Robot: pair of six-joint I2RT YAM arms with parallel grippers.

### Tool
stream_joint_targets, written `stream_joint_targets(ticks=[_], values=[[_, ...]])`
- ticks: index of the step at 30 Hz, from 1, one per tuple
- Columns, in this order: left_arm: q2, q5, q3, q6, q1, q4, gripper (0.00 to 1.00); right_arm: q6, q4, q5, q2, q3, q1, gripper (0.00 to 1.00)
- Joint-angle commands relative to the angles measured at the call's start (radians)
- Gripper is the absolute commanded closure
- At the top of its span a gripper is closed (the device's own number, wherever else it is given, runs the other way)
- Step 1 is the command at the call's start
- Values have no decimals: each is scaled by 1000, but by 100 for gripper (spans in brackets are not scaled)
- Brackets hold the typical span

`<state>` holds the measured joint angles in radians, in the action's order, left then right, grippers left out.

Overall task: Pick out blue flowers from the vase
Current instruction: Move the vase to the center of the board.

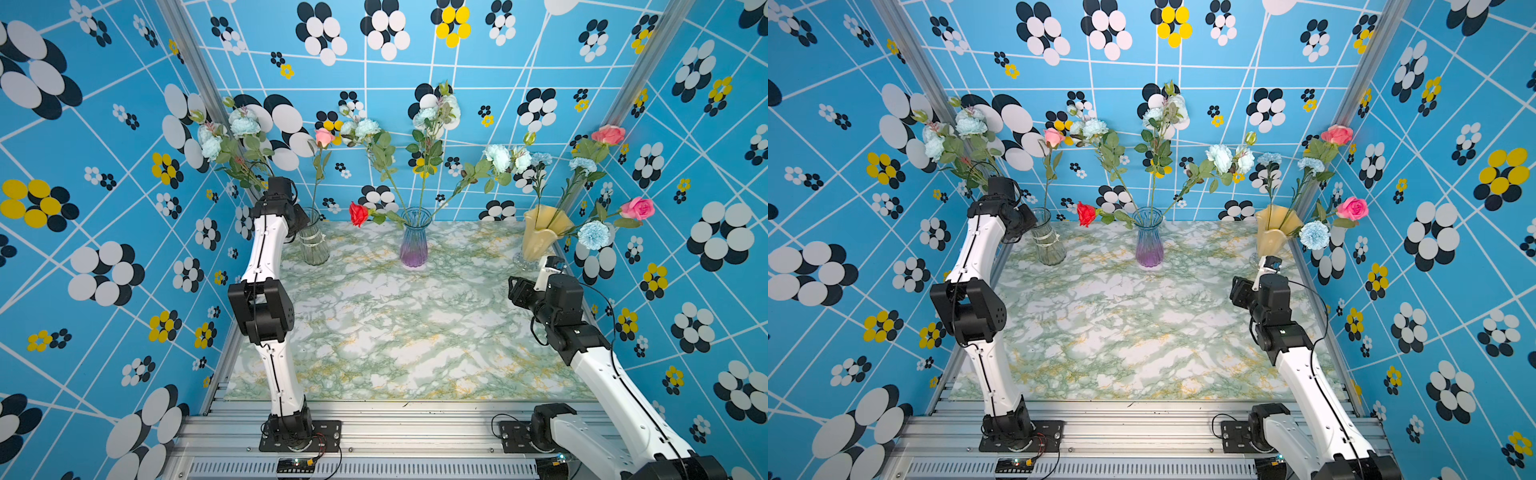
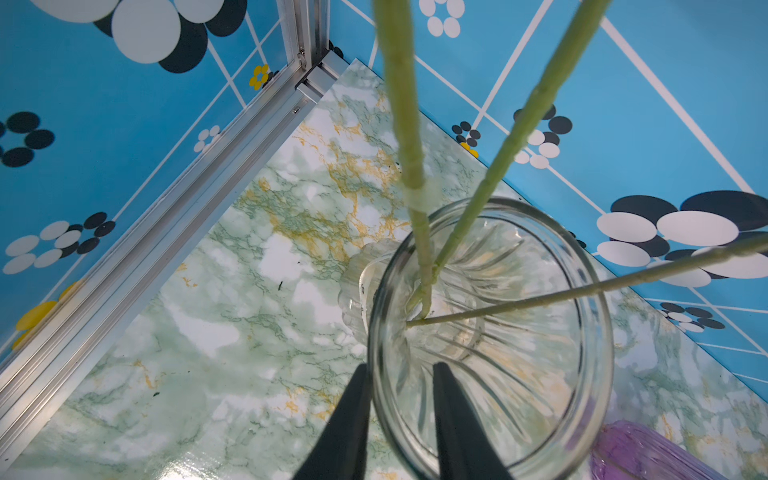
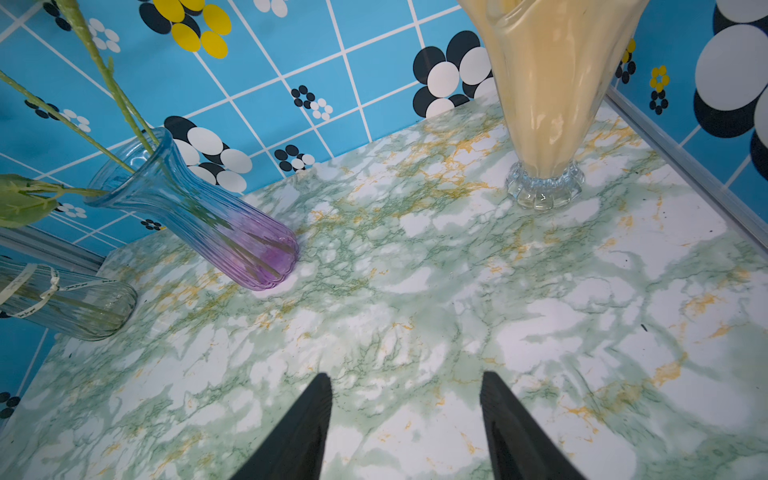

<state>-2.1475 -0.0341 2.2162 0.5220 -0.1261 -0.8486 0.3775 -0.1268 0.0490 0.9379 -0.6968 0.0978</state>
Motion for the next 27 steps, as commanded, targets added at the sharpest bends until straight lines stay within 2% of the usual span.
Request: stream_joint_targets(ticks=[1,5,7,9,13,14,16,27], values=[[-59,12,76,-38,2,-79,71,-20,-30,17,-18,-24,10,39],[-75,32,99,-42,3,-79,58,-19,-33,19,-15,-27,10,39],[-83,52,99,-40,2,-73,48,-20,-34,19,-15,-27,10,38],[-97,69,100,-37,3,-71,46,-21,-36,21,-17,-29,9,38],[-113,82,101,-32,4,-68,56,-20,-36,21,-18,-29,10,39],[-115,86,102,-32,4,-68,62,-22,-36,23,-17,-29,10,39],[-121,91,102,-30,6,-66,68,-23,-35,23,-14,-30,10,39],[-102,91,66,-40,7,-67,85,-30,-40,18,-29,-27,10,39]])
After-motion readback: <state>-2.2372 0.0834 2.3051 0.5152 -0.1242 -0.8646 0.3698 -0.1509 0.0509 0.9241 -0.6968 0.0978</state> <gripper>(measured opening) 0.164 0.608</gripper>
